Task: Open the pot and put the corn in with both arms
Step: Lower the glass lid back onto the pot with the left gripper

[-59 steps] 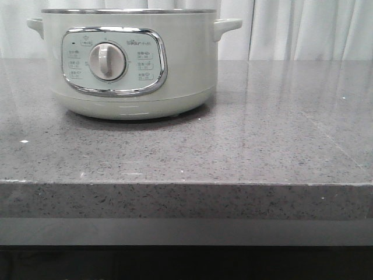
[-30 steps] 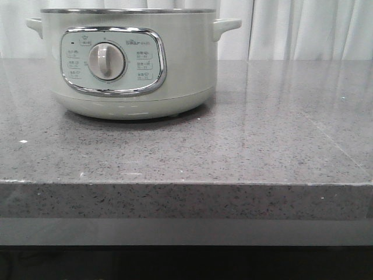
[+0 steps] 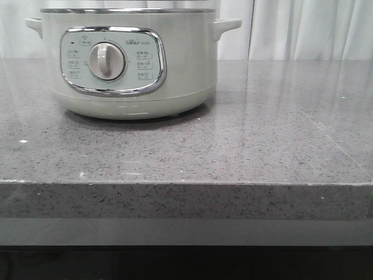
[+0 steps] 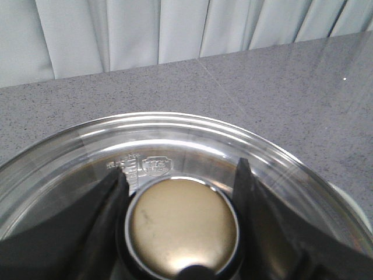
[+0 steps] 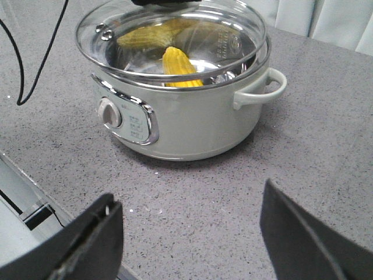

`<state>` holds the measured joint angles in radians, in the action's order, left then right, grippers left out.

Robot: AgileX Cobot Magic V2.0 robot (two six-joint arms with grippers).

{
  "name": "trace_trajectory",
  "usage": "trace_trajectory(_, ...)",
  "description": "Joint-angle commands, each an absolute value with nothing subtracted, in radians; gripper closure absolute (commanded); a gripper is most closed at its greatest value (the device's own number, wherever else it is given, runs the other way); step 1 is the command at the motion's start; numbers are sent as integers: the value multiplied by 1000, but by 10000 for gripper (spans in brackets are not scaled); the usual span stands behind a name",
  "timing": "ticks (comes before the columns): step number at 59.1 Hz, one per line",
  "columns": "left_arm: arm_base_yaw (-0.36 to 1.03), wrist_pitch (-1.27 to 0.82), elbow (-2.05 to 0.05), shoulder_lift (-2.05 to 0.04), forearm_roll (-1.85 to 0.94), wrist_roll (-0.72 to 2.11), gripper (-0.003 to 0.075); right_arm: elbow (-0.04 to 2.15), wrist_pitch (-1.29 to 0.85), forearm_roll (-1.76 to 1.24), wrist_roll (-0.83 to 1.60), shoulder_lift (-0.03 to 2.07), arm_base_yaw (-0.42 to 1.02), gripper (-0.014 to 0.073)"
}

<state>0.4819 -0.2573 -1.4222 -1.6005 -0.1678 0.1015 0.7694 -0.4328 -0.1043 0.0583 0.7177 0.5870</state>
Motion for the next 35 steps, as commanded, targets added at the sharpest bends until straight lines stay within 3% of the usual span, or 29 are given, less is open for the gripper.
trace_trajectory(1,481,-100,-1475,-1558,-141,103,481,795,-361,-108,57,713,585,75)
trace_trajectory(35,481,-89,-1475,-1604,-197,103,481,795,-361,-108,57,713,585,75)
